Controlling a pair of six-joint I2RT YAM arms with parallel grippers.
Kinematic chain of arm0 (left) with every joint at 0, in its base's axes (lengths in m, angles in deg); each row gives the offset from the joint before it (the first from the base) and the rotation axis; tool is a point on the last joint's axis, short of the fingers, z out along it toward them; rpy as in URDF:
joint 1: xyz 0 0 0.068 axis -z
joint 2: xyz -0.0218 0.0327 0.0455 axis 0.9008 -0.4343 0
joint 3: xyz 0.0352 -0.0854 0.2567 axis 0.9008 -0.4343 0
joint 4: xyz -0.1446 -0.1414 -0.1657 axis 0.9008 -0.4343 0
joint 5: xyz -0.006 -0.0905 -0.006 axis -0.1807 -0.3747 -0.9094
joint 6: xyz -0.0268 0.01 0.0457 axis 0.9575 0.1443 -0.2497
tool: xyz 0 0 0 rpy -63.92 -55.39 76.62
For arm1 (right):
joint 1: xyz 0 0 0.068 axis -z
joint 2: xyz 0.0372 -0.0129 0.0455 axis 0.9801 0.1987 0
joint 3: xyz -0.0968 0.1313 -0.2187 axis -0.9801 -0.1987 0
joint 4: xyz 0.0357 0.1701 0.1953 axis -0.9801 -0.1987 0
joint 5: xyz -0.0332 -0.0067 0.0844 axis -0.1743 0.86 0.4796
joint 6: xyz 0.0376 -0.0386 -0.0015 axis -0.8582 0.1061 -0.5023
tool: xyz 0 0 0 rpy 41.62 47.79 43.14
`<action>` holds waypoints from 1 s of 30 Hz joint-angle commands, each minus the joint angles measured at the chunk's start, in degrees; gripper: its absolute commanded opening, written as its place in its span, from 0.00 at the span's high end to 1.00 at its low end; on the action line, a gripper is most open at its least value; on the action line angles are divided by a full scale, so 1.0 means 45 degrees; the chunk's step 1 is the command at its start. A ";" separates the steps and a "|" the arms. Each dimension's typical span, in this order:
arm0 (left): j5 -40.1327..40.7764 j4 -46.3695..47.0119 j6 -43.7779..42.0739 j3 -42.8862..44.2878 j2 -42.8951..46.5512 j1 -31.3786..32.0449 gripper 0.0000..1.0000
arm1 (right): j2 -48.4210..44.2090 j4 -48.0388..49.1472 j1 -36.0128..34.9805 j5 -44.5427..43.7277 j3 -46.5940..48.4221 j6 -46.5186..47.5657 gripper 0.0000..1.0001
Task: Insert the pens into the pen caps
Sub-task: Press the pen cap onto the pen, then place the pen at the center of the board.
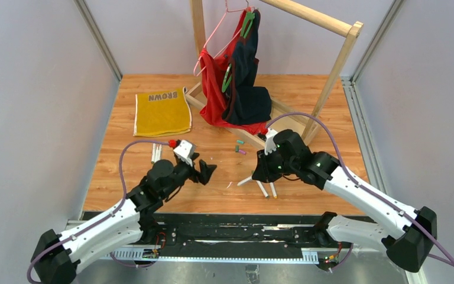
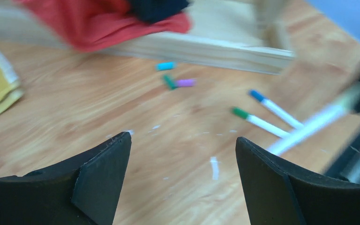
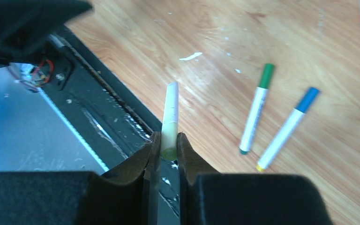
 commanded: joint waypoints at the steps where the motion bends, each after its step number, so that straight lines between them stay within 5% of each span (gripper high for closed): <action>1: 0.0884 -0.0888 0.1407 0.0358 -0.0935 -0.2428 0.14 | -0.0247 -0.2141 0.0225 -0.1750 0.0480 0.1071 0.99; 5: 0.1296 -0.1219 0.1853 0.0148 -0.1322 -0.3963 0.14 | -0.0732 -0.0484 0.0229 -0.1795 -0.0966 -0.0106 0.99; 16: 0.3066 -0.1060 0.1669 -0.0697 -0.0794 -0.4058 0.14 | -0.3365 0.7252 0.0228 -0.4074 -0.6612 -0.2547 0.99; 30: 0.3450 -0.0775 0.1638 -0.0841 -0.1130 -0.4058 0.14 | -0.3167 0.7494 0.0217 -0.2987 -0.8120 -0.2233 0.79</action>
